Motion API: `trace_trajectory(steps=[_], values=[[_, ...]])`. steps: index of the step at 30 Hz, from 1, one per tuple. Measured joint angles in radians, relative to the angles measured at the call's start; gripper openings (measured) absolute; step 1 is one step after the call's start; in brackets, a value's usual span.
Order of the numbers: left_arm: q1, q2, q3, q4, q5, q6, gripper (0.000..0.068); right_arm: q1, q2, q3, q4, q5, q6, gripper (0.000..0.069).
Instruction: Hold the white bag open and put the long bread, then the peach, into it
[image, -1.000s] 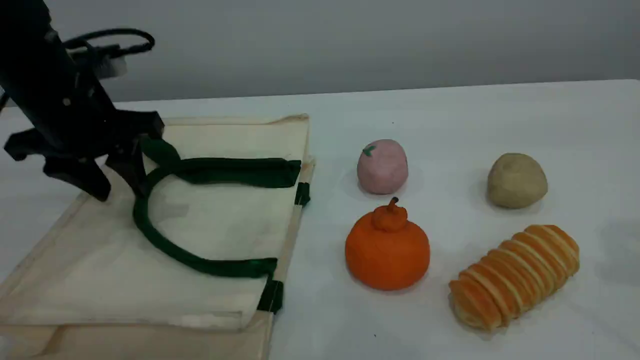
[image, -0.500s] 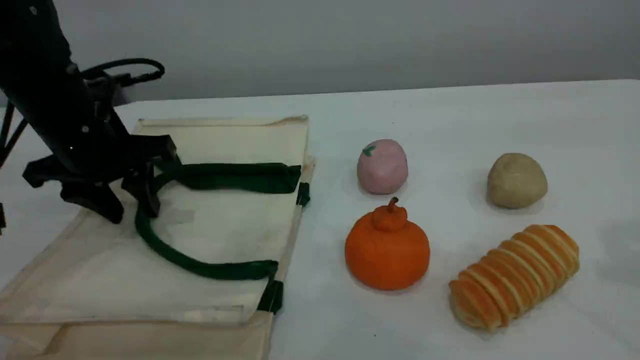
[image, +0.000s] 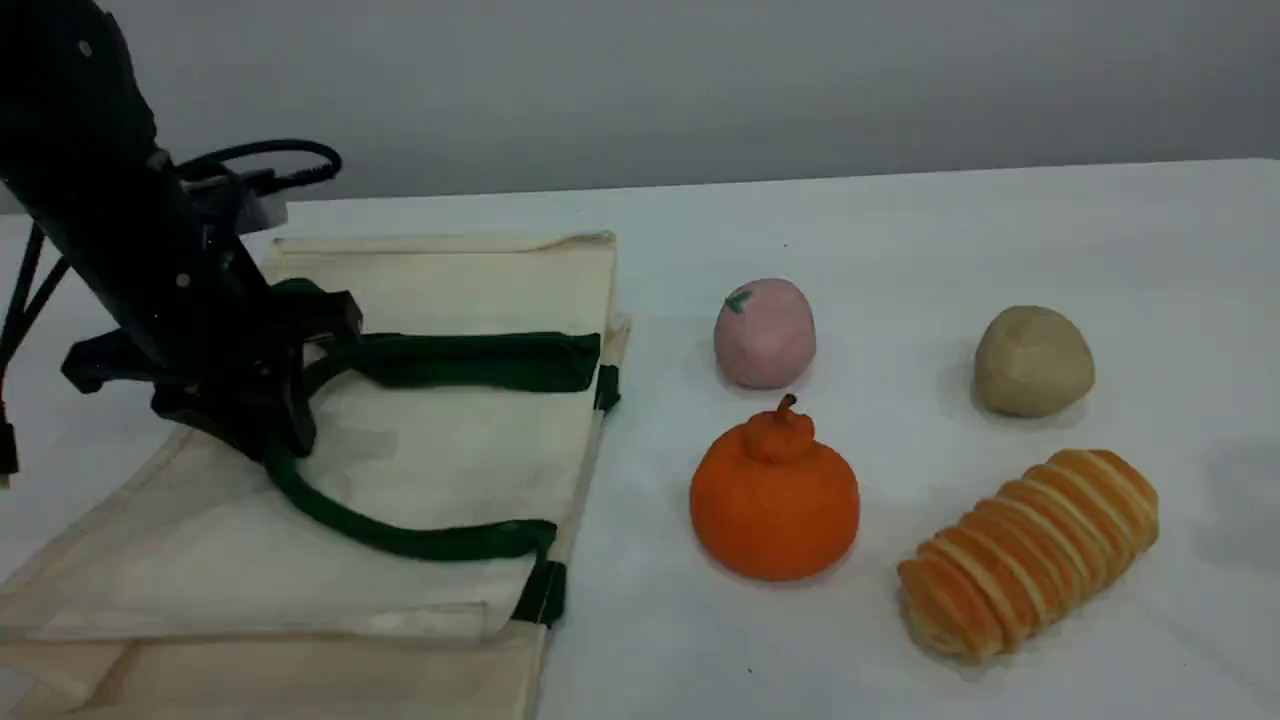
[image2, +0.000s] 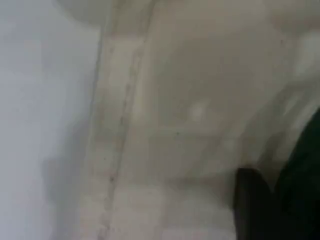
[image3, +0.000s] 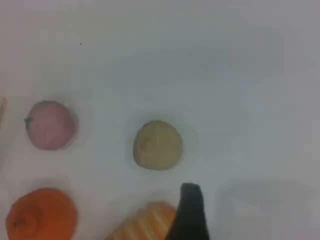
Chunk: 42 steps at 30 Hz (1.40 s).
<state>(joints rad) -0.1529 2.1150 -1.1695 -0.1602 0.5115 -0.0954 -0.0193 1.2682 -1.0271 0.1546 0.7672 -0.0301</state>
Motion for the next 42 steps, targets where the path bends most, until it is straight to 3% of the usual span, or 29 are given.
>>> trace_trajectory(steps=[3, 7, 10, 20, 25, 35, 42], values=[[0.000, 0.000, 0.000, 0.000, 0.001, 0.021, 0.0097, 0.000, 0.000, 0.000, 0.000, 0.000, 0.000, 0.0554], [0.000, -0.003, -0.016, 0.000, 0.019, 0.065, 0.0097, 0.000, 0.000, 0.000, 0.000, 0.000, 0.000, 0.0554], [0.000, -0.003, -0.068, 0.000, 0.093, 0.095, 0.0097, 0.000, 0.000, 0.000, 0.000, -0.005, 0.000, 0.0554], [0.000, -0.003, -0.377, -0.003, 0.492, 0.272, 0.0097, 0.000, 0.000, 0.000, 0.000, -0.026, -0.001, 0.0554], [0.000, -0.004, -0.549, -0.052, 0.683, 0.352, 0.0097, 0.000, 0.000, 0.000, 0.000, -0.031, -0.004, 0.0554], [0.000, -0.107, -0.672, -0.203, 0.715, 0.506, 0.0097, 0.000, 0.032, 0.000, 0.081, 0.006, 0.030, 0.0554], [0.000, -0.213, -0.677, -0.306, 0.714, 0.640, 0.0097, 0.000, 0.132, 0.000, 0.141, 0.129, 0.114, 0.0554]])
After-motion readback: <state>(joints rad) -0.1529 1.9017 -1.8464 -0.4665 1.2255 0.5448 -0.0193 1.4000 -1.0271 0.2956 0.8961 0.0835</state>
